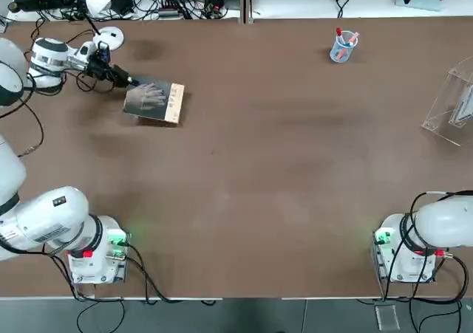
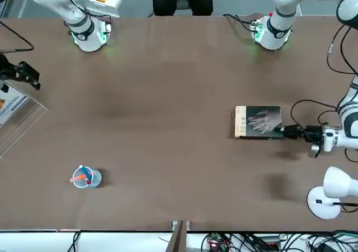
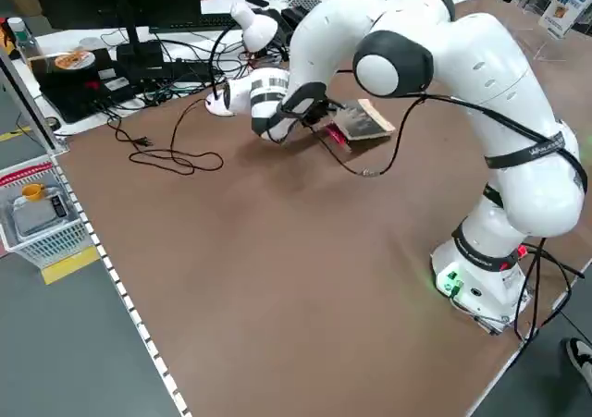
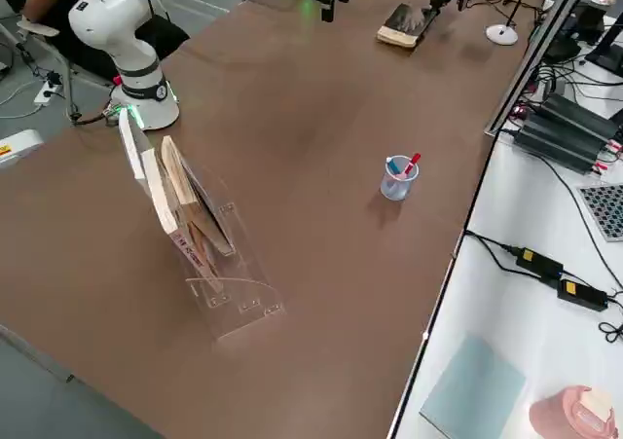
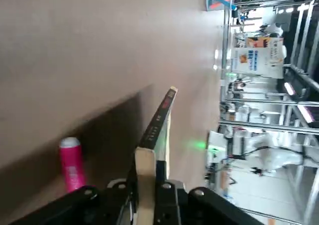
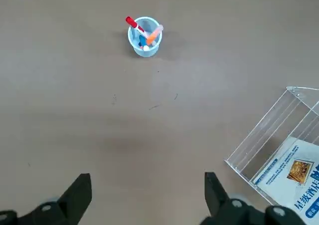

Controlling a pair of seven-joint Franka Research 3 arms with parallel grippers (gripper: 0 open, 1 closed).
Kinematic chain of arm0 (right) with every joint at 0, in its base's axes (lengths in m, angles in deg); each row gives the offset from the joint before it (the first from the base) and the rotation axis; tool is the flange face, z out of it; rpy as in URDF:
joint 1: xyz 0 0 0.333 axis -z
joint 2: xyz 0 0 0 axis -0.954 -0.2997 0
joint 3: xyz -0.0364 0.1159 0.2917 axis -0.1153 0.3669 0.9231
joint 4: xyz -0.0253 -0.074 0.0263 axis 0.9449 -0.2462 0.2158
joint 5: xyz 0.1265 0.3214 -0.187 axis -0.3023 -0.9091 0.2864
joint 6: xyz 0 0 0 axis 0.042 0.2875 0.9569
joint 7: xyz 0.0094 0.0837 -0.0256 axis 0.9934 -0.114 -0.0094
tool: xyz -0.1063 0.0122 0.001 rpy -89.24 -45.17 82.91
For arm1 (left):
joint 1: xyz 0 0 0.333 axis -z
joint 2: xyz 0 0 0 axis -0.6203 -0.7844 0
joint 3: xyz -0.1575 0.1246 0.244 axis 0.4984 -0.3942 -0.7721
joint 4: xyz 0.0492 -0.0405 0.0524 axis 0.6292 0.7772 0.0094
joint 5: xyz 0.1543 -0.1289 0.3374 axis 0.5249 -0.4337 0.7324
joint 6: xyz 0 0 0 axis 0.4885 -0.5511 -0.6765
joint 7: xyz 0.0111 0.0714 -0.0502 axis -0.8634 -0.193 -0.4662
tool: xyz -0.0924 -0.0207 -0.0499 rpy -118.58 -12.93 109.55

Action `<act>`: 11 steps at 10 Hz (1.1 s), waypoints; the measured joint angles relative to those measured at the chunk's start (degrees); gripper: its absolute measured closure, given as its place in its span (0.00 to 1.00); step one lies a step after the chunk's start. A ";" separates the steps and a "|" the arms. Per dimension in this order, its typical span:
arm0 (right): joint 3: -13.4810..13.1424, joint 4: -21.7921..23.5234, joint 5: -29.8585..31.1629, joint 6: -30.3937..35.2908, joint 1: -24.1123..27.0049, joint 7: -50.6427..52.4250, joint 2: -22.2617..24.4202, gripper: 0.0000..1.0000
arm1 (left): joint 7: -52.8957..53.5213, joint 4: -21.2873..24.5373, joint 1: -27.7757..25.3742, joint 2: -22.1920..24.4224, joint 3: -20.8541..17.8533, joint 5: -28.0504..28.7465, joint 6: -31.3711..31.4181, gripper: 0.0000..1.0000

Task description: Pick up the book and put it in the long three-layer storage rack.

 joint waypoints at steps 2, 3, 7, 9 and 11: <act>0.04 0.00 -0.01 -0.12 0.00 0.00 0.00 0.00 | -4.92 -2.14 0.09 0.04 1.81 0.00 -2.24 1.00; 0.04 0.00 -0.02 -0.15 0.00 0.00 0.00 0.00 | -7.26 -2.99 0.12 0.06 3.02 0.00 -2.91 1.00; 0.06 0.00 -0.06 -0.42 -0.01 0.00 -0.03 0.00 | -16.67 -5.11 0.14 0.44 9.65 -0.82 -3.53 1.00; 0.08 0.01 -0.07 -0.48 -0.02 0.00 -0.16 0.00 | -21.53 -6.11 0.43 0.85 12.47 -2.88 -3.43 1.00; 0.09 0.04 -0.10 -0.82 -0.02 0.00 -0.54 0.00 | -25.15 -7.40 0.75 1.45 15.14 -3.58 -1.79 1.00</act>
